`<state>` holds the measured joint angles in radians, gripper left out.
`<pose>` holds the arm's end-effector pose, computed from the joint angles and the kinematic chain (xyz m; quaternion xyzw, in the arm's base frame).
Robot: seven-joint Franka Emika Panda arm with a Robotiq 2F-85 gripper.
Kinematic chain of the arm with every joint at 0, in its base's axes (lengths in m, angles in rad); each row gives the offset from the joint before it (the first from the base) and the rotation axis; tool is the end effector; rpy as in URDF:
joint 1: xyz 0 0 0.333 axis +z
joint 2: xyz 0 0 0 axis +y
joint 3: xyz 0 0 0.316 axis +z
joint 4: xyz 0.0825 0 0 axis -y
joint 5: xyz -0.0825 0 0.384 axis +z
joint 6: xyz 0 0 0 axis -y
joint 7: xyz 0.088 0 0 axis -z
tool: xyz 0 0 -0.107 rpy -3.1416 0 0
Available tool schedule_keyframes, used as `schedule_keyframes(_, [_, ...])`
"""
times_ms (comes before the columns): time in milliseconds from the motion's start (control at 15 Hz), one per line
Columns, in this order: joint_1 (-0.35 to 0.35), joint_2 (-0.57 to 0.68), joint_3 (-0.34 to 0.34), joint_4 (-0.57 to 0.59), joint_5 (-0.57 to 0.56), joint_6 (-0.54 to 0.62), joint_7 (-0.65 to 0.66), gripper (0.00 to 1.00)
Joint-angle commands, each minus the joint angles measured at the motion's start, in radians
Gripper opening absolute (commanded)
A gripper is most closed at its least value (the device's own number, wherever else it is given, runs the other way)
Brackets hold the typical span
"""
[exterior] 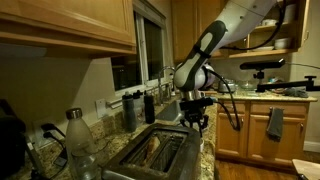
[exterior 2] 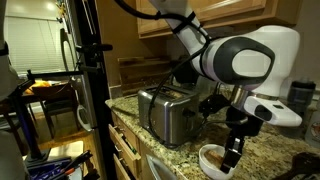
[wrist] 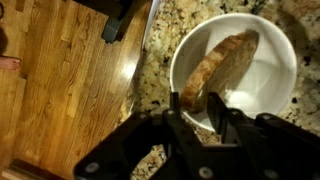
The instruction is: Put one slice of bread in each of the slots on the toaster
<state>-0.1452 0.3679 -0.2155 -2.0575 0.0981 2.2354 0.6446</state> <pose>0.5367 -0.1979 0.2456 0.8579 -0.5060 -0.0881 0.0159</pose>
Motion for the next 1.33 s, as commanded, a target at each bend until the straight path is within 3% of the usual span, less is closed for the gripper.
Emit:
schedule_keyframes(0, [0.004,0.026,-0.006,0.046,0.002,-0.023,-0.008,0.24])
schedule_keyframes(267, [0.01,0.04,-0.008,0.073,-0.004,-0.034,-0.002,0.26])
schedule_keyframes(400, [0.014,0.041,-0.01,0.082,-0.009,-0.04,0.004,0.22])
schedule_keyframes(467, [0.015,0.039,-0.01,0.084,-0.01,-0.042,0.005,0.1])
schedule_keyframes(667, [0.018,0.032,-0.012,0.088,-0.013,-0.046,0.011,0.07])
schedule_keyframes(1267, [0.028,0.014,-0.014,0.096,-0.018,-0.06,0.026,0.1])
